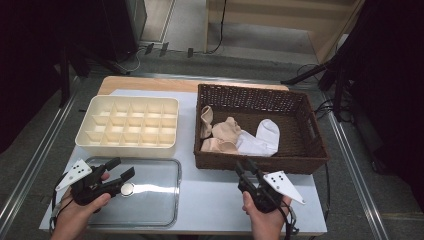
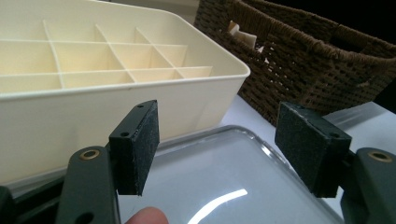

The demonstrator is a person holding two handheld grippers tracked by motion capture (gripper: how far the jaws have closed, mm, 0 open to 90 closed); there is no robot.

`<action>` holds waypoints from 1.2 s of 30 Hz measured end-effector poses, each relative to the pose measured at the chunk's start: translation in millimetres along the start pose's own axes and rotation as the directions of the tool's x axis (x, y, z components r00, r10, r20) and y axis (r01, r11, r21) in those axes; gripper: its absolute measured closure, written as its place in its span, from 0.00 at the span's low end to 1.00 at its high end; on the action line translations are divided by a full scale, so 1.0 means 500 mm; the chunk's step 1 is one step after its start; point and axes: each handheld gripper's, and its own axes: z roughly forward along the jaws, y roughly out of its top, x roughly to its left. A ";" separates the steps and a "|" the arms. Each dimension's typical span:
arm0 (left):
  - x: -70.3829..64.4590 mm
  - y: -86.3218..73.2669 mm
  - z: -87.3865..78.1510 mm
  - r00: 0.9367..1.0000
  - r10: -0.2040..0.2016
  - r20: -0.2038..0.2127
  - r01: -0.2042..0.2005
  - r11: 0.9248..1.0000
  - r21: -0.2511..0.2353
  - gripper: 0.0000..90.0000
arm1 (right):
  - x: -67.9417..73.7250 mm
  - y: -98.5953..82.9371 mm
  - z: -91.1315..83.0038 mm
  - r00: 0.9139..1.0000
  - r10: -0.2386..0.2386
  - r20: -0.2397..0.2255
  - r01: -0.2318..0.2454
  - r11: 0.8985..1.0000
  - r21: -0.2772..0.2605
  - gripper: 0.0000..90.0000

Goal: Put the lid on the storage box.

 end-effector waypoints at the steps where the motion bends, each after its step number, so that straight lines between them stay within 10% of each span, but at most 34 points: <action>1: -0.002 0.003 0.004 1.000 0.001 0.006 -0.001 1.000 0.000 0.36 | -0.007 0.007 -0.002 1.000 -0.002 0.006 0.002 1.000 -0.006 0.66; 21: -0.014 0.029 0.061 1.000 -0.012 0.027 0.012 1.000 -0.013 0.33 | -0.122 0.091 0.024 0.991 -0.055 0.123 0.055 0.998 0.002 0.68; 36: -0.008 0.033 0.079 1.000 -0.006 0.025 0.007 1.000 -0.022 0.34 | -0.174 0.145 0.121 0.985 -0.111 0.135 0.088 0.982 0.165 0.72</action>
